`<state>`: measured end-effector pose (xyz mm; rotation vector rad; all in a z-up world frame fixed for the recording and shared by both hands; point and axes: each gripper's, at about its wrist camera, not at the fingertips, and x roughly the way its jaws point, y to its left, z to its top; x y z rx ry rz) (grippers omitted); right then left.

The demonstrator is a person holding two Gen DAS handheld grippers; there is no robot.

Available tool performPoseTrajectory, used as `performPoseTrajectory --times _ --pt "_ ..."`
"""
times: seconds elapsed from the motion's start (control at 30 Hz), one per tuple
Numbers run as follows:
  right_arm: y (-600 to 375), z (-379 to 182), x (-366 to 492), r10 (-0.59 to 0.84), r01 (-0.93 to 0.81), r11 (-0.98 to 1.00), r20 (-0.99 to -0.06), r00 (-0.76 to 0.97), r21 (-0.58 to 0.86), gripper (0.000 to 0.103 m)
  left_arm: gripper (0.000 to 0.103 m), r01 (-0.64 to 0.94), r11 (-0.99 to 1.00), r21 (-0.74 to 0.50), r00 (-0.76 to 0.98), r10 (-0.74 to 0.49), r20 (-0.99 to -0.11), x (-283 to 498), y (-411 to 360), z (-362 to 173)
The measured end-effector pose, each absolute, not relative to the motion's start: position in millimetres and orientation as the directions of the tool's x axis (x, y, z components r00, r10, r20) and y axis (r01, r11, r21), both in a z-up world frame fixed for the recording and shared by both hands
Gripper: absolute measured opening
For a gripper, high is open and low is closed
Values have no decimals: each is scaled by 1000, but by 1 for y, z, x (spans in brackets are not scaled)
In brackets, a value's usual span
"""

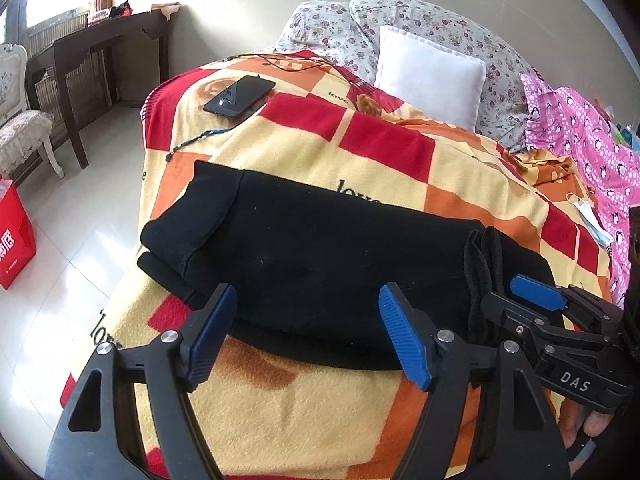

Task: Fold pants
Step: 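Release the black garment with both grippers and withdraw them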

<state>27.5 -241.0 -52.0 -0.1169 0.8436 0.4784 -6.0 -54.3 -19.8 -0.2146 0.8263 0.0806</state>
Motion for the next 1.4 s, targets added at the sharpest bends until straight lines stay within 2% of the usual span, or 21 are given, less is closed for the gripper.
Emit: performPoseTrajectory --times 0.2,0.53,1.0,1.1,1.4 --pt "-239 -69 38 346 -441 893 -765 543 91 60 75 -206 962 -176 658 3 -753 -13 -37 -28" --pt "-231 -55 40 358 -457 886 -748 558 84 62 75 -297 936 -189 640 48 -767 -20 -11 -38" --pt "-180 -44 55 457 -577 809 -736 500 110 65 76 -350 879 -323 652 -19 -758 -32 14 -41" --pt "-159 -48 68 492 -612 778 -741 458 138 70 77 -376 852 -363 653 -34 -757 -32 21 -46" --pt "-108 -49 99 523 -670 726 -757 391 156 71 78 -393 843 -368 632 -43 -774 -23 15 -56"
